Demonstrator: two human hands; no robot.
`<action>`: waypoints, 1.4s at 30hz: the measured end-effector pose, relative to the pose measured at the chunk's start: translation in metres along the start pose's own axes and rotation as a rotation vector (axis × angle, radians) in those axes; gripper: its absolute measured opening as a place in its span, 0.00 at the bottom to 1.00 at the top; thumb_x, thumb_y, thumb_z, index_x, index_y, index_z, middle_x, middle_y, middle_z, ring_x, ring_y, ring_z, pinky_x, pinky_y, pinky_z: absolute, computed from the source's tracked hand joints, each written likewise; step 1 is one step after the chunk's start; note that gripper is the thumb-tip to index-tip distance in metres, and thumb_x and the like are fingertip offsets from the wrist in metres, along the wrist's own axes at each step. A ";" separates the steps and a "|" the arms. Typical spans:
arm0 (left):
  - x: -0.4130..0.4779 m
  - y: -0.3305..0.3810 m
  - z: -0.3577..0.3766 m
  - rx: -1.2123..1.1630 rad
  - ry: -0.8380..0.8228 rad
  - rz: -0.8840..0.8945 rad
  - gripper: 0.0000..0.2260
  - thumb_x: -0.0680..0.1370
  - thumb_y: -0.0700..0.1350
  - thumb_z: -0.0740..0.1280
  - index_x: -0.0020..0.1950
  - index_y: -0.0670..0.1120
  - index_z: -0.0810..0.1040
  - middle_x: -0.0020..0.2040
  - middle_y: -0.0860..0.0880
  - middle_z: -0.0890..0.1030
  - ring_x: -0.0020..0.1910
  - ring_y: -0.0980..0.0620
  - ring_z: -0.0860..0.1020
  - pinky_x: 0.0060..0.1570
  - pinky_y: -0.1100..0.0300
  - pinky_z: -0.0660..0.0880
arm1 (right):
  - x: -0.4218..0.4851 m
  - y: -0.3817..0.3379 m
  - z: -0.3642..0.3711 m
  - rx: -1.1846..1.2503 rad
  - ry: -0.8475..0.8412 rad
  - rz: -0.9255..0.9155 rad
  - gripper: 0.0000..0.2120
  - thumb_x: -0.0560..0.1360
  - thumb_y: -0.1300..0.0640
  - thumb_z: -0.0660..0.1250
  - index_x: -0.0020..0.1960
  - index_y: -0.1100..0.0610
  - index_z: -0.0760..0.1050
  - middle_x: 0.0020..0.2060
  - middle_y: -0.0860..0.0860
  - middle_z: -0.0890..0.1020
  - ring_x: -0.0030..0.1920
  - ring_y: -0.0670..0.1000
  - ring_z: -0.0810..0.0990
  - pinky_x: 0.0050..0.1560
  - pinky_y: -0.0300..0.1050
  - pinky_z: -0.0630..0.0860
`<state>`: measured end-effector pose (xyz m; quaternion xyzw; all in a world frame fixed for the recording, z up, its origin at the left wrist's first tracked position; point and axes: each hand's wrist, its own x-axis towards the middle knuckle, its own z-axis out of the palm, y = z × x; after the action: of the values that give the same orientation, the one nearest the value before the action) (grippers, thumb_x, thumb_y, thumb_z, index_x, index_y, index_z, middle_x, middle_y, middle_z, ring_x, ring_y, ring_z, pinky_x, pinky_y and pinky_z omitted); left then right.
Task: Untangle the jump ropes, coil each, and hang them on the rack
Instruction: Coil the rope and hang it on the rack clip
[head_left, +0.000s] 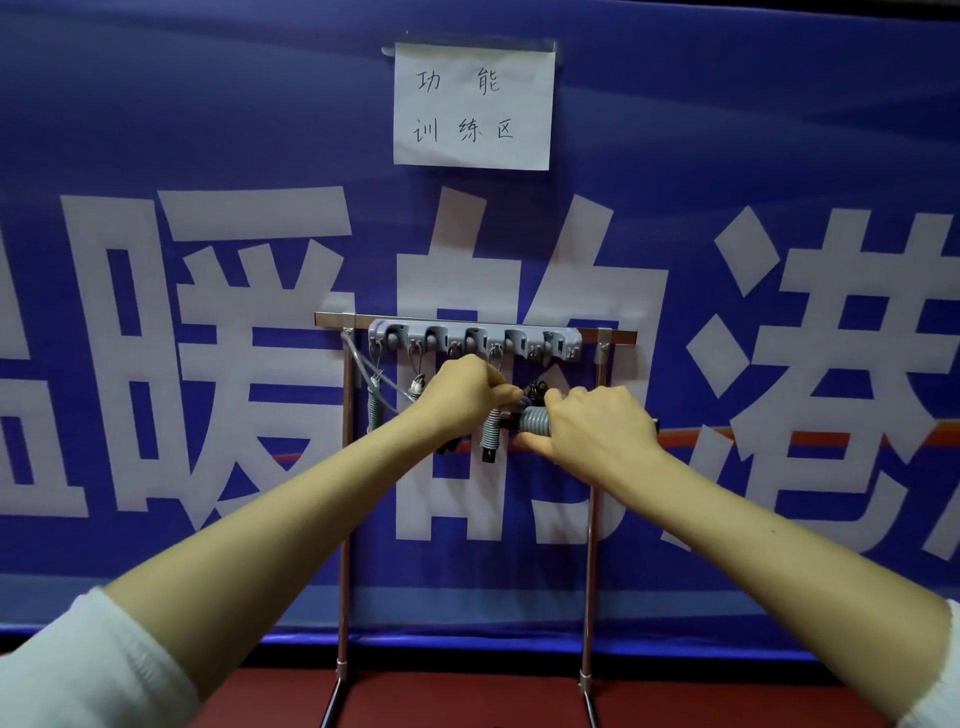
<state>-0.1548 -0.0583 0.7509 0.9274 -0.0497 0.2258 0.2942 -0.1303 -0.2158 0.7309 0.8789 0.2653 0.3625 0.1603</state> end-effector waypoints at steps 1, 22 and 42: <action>0.001 0.000 -0.001 0.020 -0.043 -0.012 0.12 0.80 0.48 0.65 0.50 0.41 0.83 0.39 0.47 0.81 0.31 0.58 0.71 0.27 0.70 0.64 | -0.001 -0.002 0.002 0.003 -0.005 -0.005 0.30 0.78 0.32 0.51 0.58 0.58 0.72 0.49 0.53 0.80 0.46 0.53 0.80 0.37 0.46 0.66; -0.016 -0.030 0.018 0.139 0.601 0.760 0.15 0.81 0.43 0.57 0.59 0.36 0.79 0.48 0.40 0.80 0.43 0.45 0.81 0.38 0.52 0.82 | 0.003 0.007 -0.010 0.504 0.117 0.182 0.29 0.79 0.34 0.46 0.76 0.44 0.50 0.51 0.52 0.78 0.48 0.56 0.80 0.42 0.49 0.74; -0.022 -0.018 -0.009 -1.019 -0.336 -0.223 0.14 0.83 0.50 0.57 0.53 0.43 0.79 0.42 0.48 0.82 0.36 0.58 0.76 0.40 0.63 0.67 | 0.011 0.014 0.004 0.215 0.488 -0.049 0.24 0.78 0.42 0.51 0.70 0.48 0.71 0.41 0.56 0.78 0.28 0.53 0.77 0.19 0.40 0.64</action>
<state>-0.1740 -0.0395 0.7385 0.6905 -0.1005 -0.0105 0.7162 -0.1160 -0.2213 0.7410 0.7709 0.3545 0.5292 0.0059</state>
